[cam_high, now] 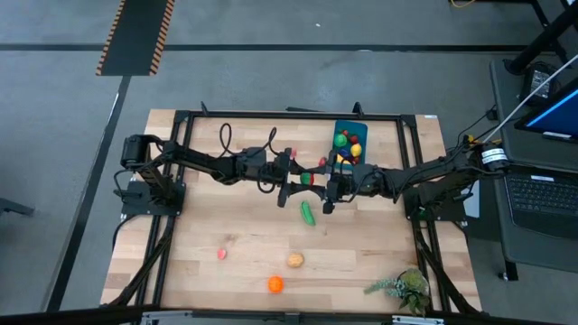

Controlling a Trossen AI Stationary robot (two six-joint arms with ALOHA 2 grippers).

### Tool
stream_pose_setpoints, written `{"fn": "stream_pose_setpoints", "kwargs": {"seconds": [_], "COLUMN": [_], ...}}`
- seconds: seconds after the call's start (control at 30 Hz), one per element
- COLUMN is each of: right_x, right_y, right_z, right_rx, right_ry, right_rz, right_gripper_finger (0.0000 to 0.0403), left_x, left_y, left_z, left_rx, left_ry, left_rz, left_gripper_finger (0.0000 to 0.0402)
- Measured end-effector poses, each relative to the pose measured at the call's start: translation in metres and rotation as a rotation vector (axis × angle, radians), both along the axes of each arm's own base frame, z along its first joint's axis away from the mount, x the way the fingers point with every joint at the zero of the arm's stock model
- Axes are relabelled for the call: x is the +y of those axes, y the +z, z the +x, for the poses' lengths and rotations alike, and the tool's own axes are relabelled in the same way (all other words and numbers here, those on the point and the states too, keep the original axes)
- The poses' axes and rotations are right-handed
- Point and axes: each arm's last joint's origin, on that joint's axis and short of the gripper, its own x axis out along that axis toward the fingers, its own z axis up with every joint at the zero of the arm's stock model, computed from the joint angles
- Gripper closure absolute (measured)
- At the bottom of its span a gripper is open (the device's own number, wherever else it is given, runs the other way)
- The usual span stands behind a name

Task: Pick and placing Produce into tupperware
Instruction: Put the red strawberry into the blue bin

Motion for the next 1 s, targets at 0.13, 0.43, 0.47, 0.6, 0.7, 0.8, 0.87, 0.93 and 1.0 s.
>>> {"fn": "stream_pose_setpoints", "kwargs": {"seconds": [0.13,0.43,0.47,0.6,0.7,0.8,0.87,0.93,1.0], "right_x": [-0.0001,-0.0002,-0.0002,-0.0002,-0.0002,-0.0002,-0.0002,-0.0002,-0.0005], "right_y": [-0.0002,-0.0002,-0.0002,-0.0001,-0.0003,-0.0002,-0.0003,0.0000,0.0015], "right_z": [-0.0001,-0.0004,-0.0004,-0.0006,-0.0007,-0.0007,-0.0007,-0.0008,-0.0010], "right_rx": [0.001,0.000,-0.001,-0.001,0.000,0.000,0.001,-0.001,-0.012], "right_ry": [-0.006,-0.013,-0.013,-0.014,-0.014,-0.013,-0.013,-0.013,-0.020], "right_rz": [-0.001,0.001,0.001,0.002,0.002,0.003,0.003,0.004,0.003], "right_gripper_finger": [0.0203,0.0204,0.0204,0.0204,0.0204,0.0204,0.0204,0.0204,0.0204], "left_x": [0.0000,0.0004,0.0005,0.0000,-0.0002,-0.0006,-0.0009,-0.0011,-0.0014], "left_y": [-0.0007,-0.0017,-0.0016,-0.0022,-0.0026,-0.0030,-0.0036,-0.0043,-0.0065], "left_z": [-0.0004,-0.0010,-0.0010,-0.0011,-0.0012,-0.0013,-0.0014,-0.0016,-0.0019], "left_rx": [0.008,0.009,0.009,0.013,0.017,0.021,0.025,0.031,0.049], "left_ry": [0.001,0.004,0.006,0.006,0.006,-0.007,-0.017,-0.025,-0.034], "left_rz": [0.001,0.005,0.005,0.002,0.001,0.002,0.003,0.002,-0.001], "left_gripper_finger": [0.0190,0.0188,0.0186,0.0184,0.0185,0.0181,0.0172,0.0160,0.0146]}}
